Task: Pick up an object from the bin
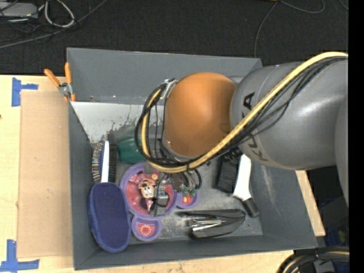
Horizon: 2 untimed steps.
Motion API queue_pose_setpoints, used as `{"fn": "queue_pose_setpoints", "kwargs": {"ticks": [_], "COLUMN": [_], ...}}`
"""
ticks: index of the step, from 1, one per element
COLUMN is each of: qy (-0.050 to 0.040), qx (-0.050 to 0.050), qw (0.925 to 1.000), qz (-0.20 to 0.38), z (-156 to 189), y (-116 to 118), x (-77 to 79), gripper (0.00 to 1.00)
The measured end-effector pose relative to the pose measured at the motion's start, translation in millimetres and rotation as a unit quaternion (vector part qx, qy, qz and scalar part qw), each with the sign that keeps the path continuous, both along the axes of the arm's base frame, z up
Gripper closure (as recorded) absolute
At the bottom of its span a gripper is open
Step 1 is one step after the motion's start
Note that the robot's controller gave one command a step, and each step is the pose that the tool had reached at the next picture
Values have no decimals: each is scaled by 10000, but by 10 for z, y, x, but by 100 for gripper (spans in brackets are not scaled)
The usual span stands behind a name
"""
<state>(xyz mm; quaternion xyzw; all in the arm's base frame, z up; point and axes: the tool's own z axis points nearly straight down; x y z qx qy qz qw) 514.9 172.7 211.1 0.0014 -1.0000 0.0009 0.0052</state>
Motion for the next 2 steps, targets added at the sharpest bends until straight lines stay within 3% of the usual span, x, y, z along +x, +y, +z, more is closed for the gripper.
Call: {"fn": "queue_pose_setpoints", "kwargs": {"ticks": [1, 2], "qy": [-38, -39], "qx": [7, 6], "qw": [10000, 9991], "qz": [-24, -432], "z": [38, -890], "y": [-11, 24], "x": [20, -284], "gripper": [0, 0]}}
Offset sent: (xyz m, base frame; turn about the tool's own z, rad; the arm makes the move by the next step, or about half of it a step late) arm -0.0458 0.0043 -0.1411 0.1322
